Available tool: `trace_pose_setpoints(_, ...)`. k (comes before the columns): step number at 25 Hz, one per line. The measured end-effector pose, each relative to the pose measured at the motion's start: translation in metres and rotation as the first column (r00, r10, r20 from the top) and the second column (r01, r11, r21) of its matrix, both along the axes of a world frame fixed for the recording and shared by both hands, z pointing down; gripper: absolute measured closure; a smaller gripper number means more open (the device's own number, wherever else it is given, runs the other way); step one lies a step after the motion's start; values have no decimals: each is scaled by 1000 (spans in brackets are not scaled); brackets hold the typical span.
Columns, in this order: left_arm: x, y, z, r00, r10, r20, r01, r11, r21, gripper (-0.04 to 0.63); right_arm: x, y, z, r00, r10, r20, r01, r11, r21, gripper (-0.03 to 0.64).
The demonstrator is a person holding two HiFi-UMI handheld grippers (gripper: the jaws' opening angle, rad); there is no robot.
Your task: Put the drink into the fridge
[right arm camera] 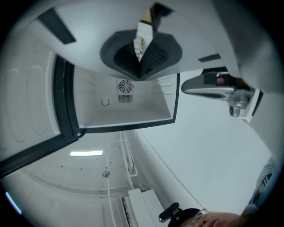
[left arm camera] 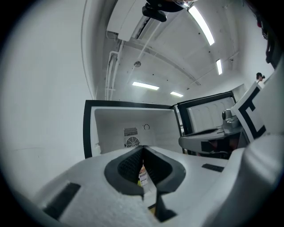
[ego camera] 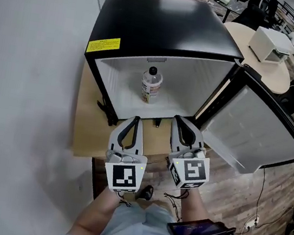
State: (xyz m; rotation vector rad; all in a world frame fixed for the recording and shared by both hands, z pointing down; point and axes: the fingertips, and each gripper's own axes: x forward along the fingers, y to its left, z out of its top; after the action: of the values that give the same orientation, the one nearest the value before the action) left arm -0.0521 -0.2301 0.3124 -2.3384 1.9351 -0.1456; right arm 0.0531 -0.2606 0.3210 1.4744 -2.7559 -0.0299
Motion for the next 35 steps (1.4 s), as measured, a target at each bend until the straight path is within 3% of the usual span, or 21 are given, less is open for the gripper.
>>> trace_pose_setpoints(6,0,7,-15,1000,11,8,-12,999,36,586,2,16,-6,999,14,-45,-12,999,34,611)
trace_pose_setpoints(23,-3,29,-33,999,16,34,-19,996,83,586,10,42,-25,995,67,-68,-60,993,100,612)
trace_pose_setpoints(35,-5,40,-45,999,11,40,-15,994,105,586,4,50,-35,996,53,-73,-44,991,123,612)
